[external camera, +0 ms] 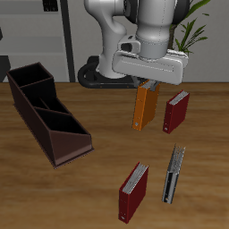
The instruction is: Place the orange book into the right desk caddy's left compartment
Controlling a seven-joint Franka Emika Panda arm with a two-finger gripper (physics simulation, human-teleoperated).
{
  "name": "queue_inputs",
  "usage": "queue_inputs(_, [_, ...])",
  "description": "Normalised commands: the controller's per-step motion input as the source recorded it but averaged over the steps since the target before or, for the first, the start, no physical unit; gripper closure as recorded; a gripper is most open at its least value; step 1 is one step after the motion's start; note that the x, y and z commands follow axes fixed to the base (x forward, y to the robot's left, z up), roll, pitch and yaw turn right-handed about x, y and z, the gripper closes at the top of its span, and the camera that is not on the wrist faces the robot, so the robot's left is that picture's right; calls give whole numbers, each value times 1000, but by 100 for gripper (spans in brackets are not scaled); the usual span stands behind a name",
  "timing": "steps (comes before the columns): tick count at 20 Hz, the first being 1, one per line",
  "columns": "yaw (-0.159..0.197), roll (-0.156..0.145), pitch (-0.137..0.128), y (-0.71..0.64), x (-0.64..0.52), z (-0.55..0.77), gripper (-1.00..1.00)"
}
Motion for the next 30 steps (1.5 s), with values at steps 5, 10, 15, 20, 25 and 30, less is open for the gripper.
queue_inputs(5, [256,-6,-24,-336,-37,220,100])
queue_inputs(10, [225,-53,-1,-503,-29,142,100])
queue_inputs(15, [127,-72,-1,-513,-62,56,100])
queue_inputs(20, [119,-44,18,-195,-72,-38,100])
queue_inputs(25, [123,-63,17,-139,-136,-29,100])
queue_inputs(30, [160,-47,-31,-32,-229,26,100])
